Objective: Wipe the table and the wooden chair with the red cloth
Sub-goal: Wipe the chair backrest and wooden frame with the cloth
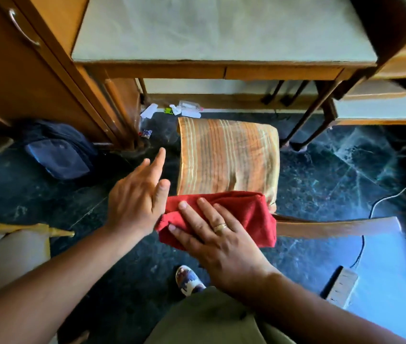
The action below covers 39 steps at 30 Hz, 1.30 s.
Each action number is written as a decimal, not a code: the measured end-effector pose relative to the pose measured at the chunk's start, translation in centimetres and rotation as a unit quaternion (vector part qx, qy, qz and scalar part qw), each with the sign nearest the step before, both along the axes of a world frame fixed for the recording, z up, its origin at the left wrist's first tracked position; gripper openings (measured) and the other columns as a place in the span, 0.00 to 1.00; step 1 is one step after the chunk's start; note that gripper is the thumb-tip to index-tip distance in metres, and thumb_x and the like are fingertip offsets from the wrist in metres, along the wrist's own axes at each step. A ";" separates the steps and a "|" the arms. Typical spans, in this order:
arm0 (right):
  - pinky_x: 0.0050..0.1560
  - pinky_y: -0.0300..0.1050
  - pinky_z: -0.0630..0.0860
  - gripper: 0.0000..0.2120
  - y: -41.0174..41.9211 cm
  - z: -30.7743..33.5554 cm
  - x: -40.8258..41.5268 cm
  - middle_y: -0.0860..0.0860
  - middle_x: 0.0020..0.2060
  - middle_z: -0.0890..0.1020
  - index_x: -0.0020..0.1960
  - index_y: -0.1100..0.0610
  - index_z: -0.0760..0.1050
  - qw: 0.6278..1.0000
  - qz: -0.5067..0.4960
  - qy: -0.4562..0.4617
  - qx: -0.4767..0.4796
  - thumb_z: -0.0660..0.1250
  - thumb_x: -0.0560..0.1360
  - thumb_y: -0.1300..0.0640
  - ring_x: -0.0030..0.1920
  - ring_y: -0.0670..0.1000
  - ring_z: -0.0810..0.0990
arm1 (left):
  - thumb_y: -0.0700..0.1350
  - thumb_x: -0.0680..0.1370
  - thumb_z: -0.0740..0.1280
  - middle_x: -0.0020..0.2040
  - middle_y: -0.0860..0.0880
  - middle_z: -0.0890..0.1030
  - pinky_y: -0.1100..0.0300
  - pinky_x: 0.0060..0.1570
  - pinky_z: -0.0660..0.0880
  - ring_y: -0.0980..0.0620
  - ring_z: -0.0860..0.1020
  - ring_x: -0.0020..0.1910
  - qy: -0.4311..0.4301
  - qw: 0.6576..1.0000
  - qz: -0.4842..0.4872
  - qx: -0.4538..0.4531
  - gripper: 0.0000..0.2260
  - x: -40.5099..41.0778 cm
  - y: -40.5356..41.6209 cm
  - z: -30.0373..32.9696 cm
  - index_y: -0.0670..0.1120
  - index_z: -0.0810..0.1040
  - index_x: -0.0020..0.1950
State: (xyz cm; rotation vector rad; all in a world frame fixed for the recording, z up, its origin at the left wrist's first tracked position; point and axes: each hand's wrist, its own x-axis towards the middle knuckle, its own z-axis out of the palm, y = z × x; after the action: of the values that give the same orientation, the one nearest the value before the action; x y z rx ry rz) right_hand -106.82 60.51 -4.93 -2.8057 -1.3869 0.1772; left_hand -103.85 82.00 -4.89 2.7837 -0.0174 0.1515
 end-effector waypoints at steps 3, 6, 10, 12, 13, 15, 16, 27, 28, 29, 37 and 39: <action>0.74 0.58 0.56 0.35 -7.0 -0.1 -0.4 0.54 0.79 0.54 0.78 0.44 0.52 0.999 -0.049 -0.010 0.018 0.61 0.74 0.50 0.75 0.61 0.59 | 0.56 0.81 0.44 0.68 0.41 0.78 0.48 0.51 0.77 0.41 0.76 0.68 -0.005 1.000 0.005 0.028 0.29 -0.1 -0.4 0.1 0.43 0.65 0.78; 0.73 0.55 0.57 0.34 -16.3 0.4 0.0 0.50 0.78 0.56 0.78 0.42 0.51 0.983 -0.178 -0.034 0.008 0.59 0.75 0.52 0.74 0.59 0.62 | 0.56 0.82 0.43 0.64 0.40 0.81 0.47 0.50 0.77 0.40 0.77 0.66 -0.002 0.999 0.012 0.050 0.30 0.1 -0.6 0.0 0.43 0.67 0.77; 0.72 0.55 0.59 0.28 -20.7 0.6 1.0 0.50 0.73 0.69 0.77 0.43 0.58 0.963 -0.270 -0.019 0.015 0.58 0.77 0.49 0.71 0.59 0.67 | 0.57 0.82 0.42 0.61 0.39 0.82 0.46 0.52 0.77 0.39 0.77 0.66 0.006 0.997 0.020 0.075 0.30 0.2 -0.9 -0.3 0.44 0.67 0.76; 0.71 0.56 0.62 0.26 -18.6 0.3 1.2 0.50 0.70 0.73 0.74 0.45 0.64 0.959 -0.280 -0.013 0.048 0.60 0.76 0.50 0.68 0.58 0.71 | 0.59 0.82 0.39 0.62 0.40 0.82 0.47 0.54 0.76 0.41 0.77 0.67 -0.001 0.998 0.015 0.063 0.32 0.1 -1.0 -0.2 0.44 0.69 0.76; 0.70 0.56 0.62 0.26 -16.7 0.2 1.0 0.50 0.70 0.74 0.74 0.46 0.65 0.961 -0.271 -0.014 0.060 0.61 0.76 0.52 0.67 0.58 0.72 | 0.60 0.82 0.38 0.64 0.42 0.81 0.47 0.57 0.77 0.43 0.76 0.68 -0.015 0.999 0.003 0.046 0.33 -0.1 -0.9 -0.3 0.45 0.69 0.75; 0.69 0.56 0.63 0.28 -11.6 0.2 0.0 0.52 0.70 0.74 0.74 0.48 0.65 0.971 -0.226 -0.015 0.073 0.62 0.74 0.53 0.66 0.59 0.72 | 0.61 0.82 0.39 0.67 0.45 0.79 0.48 0.61 0.76 0.47 0.75 0.69 -0.060 0.997 -0.039 -0.020 0.33 -0.6 -0.3 -0.4 0.45 0.70 0.75; 0.69 0.56 0.63 0.29 -8.7 0.1 -0.4 0.53 0.70 0.73 0.75 0.49 0.64 0.977 -0.198 -0.011 0.078 0.61 0.73 0.53 0.66 0.60 0.72 | 0.62 0.83 0.40 0.68 0.46 0.78 0.50 0.64 0.74 0.49 0.74 0.70 -0.071 0.992 -0.054 -0.085 0.33 -0.9 -0.1 -0.4 0.44 0.70 0.75; 0.77 0.54 0.51 0.28 0.3 3.2 1.0 0.53 0.78 0.56 0.79 0.47 0.49 0.968 -0.145 0.051 0.198 0.47 0.81 0.41 0.78 0.52 0.53 | 0.65 0.82 0.46 0.74 0.46 0.72 0.44 0.73 0.65 0.44 0.68 0.75 -0.010 0.992 -0.126 -0.001 0.30 -2.4 1.6 0.0 0.52 0.66 0.77; 0.77 0.53 0.51 0.28 -1.4 3.5 2.1 0.52 0.78 0.58 0.78 0.47 0.51 0.957 -0.188 0.032 0.219 0.46 0.81 0.40 0.78 0.51 0.53 | 0.64 0.82 0.47 0.75 0.47 0.70 0.45 0.73 0.63 0.44 0.66 0.76 0.000 0.992 -0.127 0.015 0.28 -2.2 1.6 0.0 0.54 0.67 0.76; 0.77 0.54 0.51 0.28 -3.0 3.6 3.1 0.52 0.78 0.58 0.78 0.48 0.53 0.946 -0.228 0.024 0.228 0.45 0.81 0.40 0.78 0.50 0.53 | 0.63 0.81 0.49 0.77 0.47 0.68 0.45 0.74 0.62 0.45 0.64 0.77 0.010 0.992 -0.122 0.013 0.26 -2.1 1.7 0.0 0.55 0.68 0.75; 0.75 0.63 0.53 0.41 -5.6 1.8 4.6 0.53 0.78 0.56 0.79 0.50 0.52 0.914 -0.278 0.067 0.288 0.32 0.74 0.29 0.79 0.52 0.50 | 0.60 0.78 0.58 0.58 0.47 0.82 0.50 0.56 0.76 0.46 0.80 0.56 -0.053 0.979 -0.189 0.058 0.22 -1.6 -8.7 2.7 0.48 0.76 0.64; 0.74 0.64 0.54 0.44 -6.2 1.9 4.8 0.54 0.78 0.58 0.79 0.53 0.54 0.882 -0.307 0.081 0.349 0.32 0.74 0.28 0.79 0.52 0.51 | 0.61 0.78 0.55 0.44 0.46 0.83 0.53 0.39 0.71 0.43 0.82 0.41 -0.008 0.973 -0.209 0.097 0.19 -1.6 -12.1 2.5 0.50 0.77 0.52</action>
State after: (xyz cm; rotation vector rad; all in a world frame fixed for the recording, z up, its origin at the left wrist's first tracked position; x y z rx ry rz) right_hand -102.03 54.31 -3.07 -2.3590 -0.3460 -0.0847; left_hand -105.50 69.86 -2.42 2.8942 -0.6480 0.0662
